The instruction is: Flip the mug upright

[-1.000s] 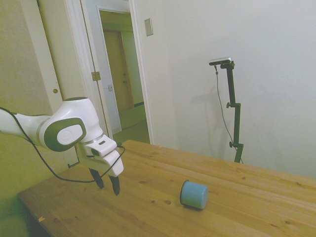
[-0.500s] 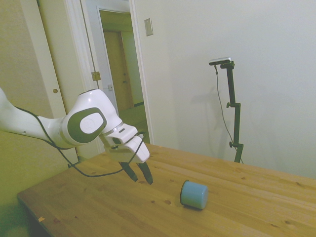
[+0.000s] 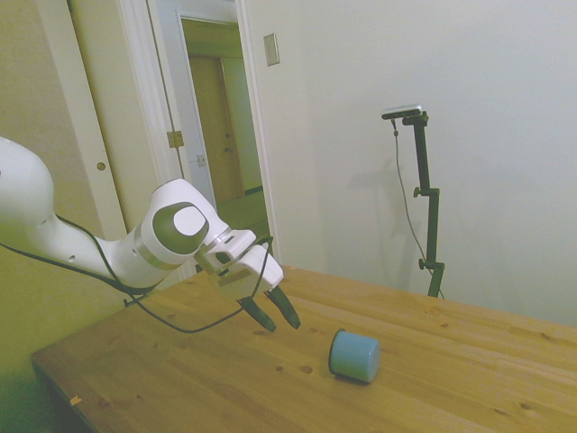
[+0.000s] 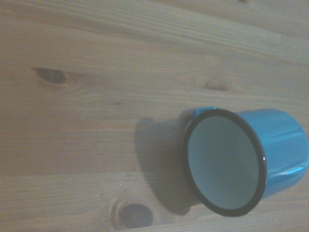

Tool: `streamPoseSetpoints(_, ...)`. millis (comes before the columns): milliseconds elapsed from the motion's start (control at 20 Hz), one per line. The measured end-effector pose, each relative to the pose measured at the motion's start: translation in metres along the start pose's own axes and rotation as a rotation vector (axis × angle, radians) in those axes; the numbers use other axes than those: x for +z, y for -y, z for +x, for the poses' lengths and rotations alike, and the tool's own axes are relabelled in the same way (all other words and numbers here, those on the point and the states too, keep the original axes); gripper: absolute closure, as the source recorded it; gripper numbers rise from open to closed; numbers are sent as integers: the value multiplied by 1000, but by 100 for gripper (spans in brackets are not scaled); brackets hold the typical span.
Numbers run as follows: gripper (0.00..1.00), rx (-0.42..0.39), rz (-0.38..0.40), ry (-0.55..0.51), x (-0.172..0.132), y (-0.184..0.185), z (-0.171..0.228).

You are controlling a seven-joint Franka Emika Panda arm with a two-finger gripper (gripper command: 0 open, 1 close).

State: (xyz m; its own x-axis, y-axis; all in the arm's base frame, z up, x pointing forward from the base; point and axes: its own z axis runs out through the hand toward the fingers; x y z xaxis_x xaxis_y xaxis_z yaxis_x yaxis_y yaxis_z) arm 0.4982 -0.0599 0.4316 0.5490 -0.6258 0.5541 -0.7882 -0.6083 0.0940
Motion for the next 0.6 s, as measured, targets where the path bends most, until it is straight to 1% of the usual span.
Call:
streamPoseSetpoints(250, 0, -33, -57, -87, 24, 12, 17)
streamPoseSetpoints(600, 0, -81, -144, -142, 58, 43, 18)
